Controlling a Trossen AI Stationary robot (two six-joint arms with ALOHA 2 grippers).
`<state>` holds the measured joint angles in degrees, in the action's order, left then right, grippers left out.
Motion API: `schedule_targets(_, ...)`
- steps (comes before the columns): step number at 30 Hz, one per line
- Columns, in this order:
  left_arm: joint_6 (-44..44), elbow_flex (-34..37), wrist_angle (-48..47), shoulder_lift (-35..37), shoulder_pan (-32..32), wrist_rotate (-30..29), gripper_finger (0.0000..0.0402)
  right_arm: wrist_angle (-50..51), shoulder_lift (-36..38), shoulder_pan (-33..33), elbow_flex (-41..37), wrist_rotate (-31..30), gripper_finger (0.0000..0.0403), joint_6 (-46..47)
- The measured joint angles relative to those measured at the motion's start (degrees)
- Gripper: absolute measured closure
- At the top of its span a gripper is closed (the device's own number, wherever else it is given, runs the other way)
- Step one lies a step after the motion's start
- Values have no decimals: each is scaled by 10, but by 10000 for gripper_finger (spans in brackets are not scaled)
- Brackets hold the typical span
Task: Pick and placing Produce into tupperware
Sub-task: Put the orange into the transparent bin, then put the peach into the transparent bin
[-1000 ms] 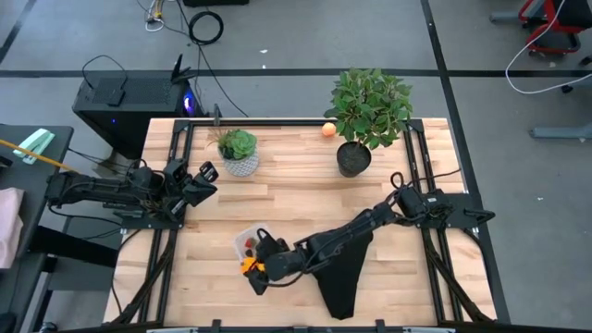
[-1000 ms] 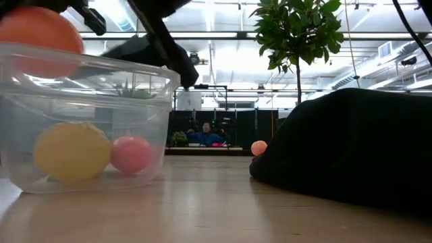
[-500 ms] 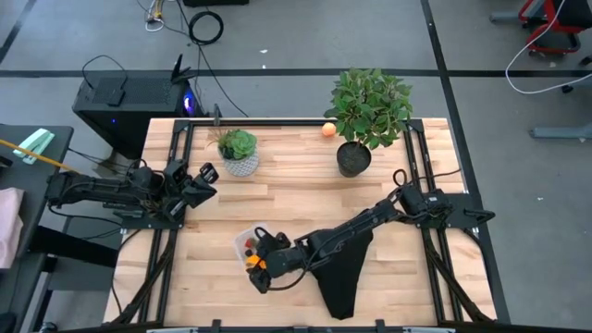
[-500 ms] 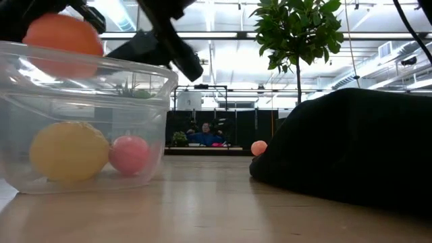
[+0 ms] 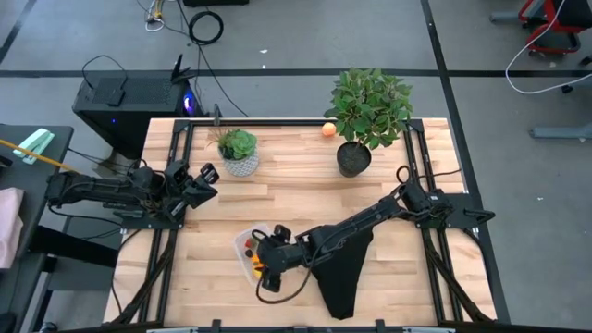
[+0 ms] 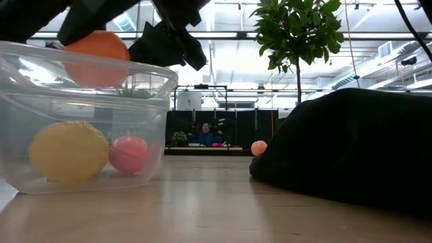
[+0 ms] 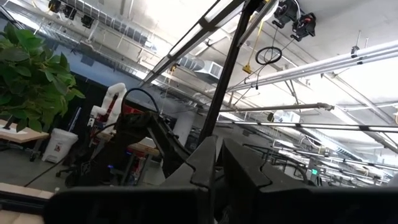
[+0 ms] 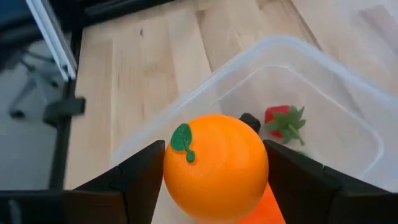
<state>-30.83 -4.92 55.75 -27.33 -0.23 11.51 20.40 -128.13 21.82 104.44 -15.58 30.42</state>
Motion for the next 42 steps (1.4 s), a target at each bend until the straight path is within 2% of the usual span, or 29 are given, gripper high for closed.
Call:
schedule_targets(5,0,0,0,0,0,0,362,12,0,1,0,3,133,-60)
schedule_targets(9,0,0,-1,0,0,0,359,10,0,-2,0,35,131,-81)
schedule_targets(17,0,0,-1,0,0,0,365,7,0,-10,0,70,93,-94)
schedule_targets(21,0,0,-1,0,0,0,361,7,0,-12,0,60,81,-96)
schedule_targets(26,0,0,-1,0,0,0,359,16,14,-12,0,38,92,-107)
schedule_targets(28,0,0,-1,0,0,0,362,41,30,-11,0,19,103,-91)
schedule_targets(31,0,0,-1,0,0,0,366,122,71,-8,0,-45,133,4)
schedule_targets(36,0,0,-3,0,0,0,365,166,152,2,-8,-129,217,24)
schedule_targets(39,0,0,-3,0,0,0,361,185,199,16,-40,-164,271,45)
schedule_targets(42,0,0,-3,0,0,0,359,214,247,39,-95,-192,315,109)
